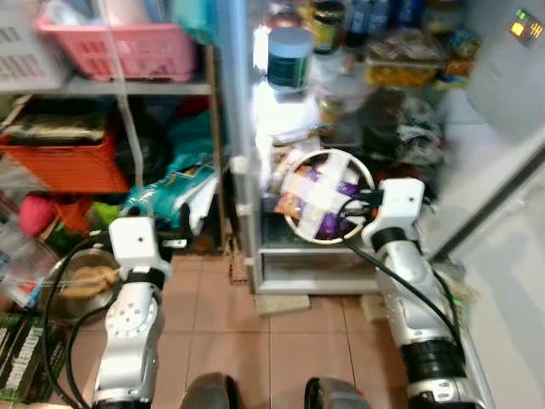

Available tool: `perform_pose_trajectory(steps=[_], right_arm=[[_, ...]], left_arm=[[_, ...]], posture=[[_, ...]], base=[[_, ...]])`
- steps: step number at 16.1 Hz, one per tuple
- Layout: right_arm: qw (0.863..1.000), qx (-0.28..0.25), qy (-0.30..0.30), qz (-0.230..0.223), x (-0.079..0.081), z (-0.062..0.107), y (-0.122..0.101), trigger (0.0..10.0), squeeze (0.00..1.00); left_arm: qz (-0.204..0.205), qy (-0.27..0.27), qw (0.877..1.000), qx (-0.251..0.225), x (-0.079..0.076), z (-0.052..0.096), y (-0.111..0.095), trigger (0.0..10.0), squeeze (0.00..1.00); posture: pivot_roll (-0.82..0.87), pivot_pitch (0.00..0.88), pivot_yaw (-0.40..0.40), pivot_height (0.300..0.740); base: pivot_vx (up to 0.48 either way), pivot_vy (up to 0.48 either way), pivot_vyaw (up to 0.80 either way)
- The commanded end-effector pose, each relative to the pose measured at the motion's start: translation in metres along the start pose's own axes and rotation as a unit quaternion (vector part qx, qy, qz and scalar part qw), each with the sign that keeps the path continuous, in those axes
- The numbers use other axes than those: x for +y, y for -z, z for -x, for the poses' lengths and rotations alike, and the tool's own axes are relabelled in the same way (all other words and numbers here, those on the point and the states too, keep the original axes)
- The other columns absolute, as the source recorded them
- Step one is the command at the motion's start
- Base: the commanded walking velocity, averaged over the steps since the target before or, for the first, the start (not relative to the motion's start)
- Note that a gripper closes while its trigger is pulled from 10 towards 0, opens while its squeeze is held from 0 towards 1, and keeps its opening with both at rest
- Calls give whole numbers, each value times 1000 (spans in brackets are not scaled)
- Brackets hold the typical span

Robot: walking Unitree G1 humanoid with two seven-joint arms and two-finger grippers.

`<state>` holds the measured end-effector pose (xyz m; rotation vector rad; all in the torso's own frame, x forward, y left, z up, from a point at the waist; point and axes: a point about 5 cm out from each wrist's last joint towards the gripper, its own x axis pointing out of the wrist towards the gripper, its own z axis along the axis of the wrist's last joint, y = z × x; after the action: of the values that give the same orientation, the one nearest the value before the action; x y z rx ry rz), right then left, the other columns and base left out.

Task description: Restocking fridge

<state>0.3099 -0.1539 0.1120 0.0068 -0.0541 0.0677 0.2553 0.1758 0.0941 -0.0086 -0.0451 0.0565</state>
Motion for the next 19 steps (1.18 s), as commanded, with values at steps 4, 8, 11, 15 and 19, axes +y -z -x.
perform_pose_trajectory(steps=[4, 8, 11, 15, 19], right_arm=[[1000, -16, 12, 3, -5, -2, -7, 10000, 0], [1000, -17, 12, 4, -6, -2, -7, 10000, 0], [1000, -17, 12, 5, -6, -3, -7, 10000, 0], [1000, -19, 17, -2, -8, -6, -8, 10000, 0], [998, -24, 39, -50, -5, -30, -19, 10000, 0]], left_arm=[[1, 8, 1000, -6, -1, 0, -2, 10000, 0], [-7, 15, 1000, 5, -2, 0, 0, 10000, 0], [-22, 46, 999, 8, -9, 2, 2, 10000, 0], [-39, 100, 994, 21, -20, 6, 5, 10000, 0], [-33, 106, 993, 51, -16, 21, 10, 10000, 0]], posture=[[68, 86, 14, 740], [70, 87, 14, 740], [72, 86, 14, 740], [88, 90, 14, 740], [120, 130, 24, 740]], base=[[288, 0, -583], [73, 0, 0], [0, 0, 0], [0, 0, 0], [0, 0, 0]])
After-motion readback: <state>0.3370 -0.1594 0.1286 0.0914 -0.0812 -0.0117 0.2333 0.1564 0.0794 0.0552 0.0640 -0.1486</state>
